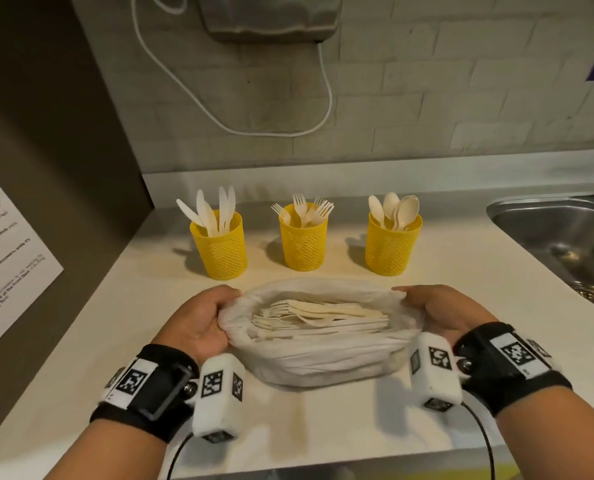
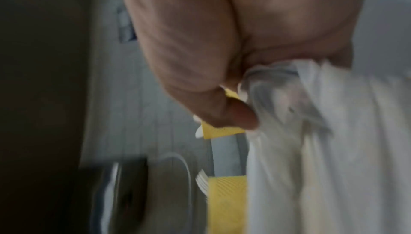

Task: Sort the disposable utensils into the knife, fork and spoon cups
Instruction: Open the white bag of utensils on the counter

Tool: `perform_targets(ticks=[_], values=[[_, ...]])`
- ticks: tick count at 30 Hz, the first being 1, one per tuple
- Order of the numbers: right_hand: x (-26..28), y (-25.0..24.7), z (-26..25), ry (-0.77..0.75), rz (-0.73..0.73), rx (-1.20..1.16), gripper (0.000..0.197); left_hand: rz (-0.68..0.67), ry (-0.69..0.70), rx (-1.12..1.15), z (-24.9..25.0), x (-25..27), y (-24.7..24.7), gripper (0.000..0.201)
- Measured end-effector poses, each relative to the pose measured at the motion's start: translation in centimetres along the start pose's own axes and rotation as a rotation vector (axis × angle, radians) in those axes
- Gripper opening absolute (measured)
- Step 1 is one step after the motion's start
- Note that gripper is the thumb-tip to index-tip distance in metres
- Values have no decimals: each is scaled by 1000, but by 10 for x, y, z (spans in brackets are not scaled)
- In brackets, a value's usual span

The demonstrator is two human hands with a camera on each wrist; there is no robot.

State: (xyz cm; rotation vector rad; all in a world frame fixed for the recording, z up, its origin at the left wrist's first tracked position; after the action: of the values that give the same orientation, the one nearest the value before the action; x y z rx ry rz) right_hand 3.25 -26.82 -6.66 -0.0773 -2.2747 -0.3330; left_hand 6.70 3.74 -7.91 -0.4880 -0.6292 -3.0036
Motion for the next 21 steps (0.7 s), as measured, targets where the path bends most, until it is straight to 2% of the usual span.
perform_targets(ticks=[2,4,6,9,11,13,14,15,17,18,19,21], values=[[-5,-1,-7,-102,209,368,25,2,152,-303,1,-4,-3,18],[-6,5,-13,-194,426,803,24,42,349,-807,9,-8,-7,18],[-3,9,-18,-308,566,1123,29,1,474,-1257,14,-7,-6,22],[8,9,-17,-497,616,1223,24,-70,636,-1482,19,3,-1,17],[10,7,-12,-525,621,1329,31,-146,701,-1559,19,12,5,24],[10,10,-8,-486,575,1420,29,-249,669,-1643,16,19,7,33],[11,12,-5,-422,522,1414,25,-265,610,-1650,15,21,6,26],[8,10,-3,-348,451,1392,38,-290,525,-1628,14,22,4,26],[0,7,2,-226,306,1330,75,-381,355,-1556,10,20,-1,77],[-2,7,0,-216,285,1337,85,-420,306,-1542,10,19,-1,95],[-5,8,-2,-229,262,1338,91,-450,290,-1546,13,17,1,105],[-10,9,-10,-209,255,1291,102,-447,290,-1545,20,5,3,113]])
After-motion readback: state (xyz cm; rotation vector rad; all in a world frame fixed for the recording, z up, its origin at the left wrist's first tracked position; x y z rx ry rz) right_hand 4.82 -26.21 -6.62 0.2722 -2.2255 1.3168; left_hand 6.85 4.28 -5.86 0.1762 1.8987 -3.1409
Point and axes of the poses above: each hand's wrist, its own x-axis away from the middle knuckle, its own y-axis out of the palm, z = x × y, the point moved 4 cm from there along -x, towards the middle knuckle, and after that the axes turned 15 degrees about y, right-handed, at the moved point
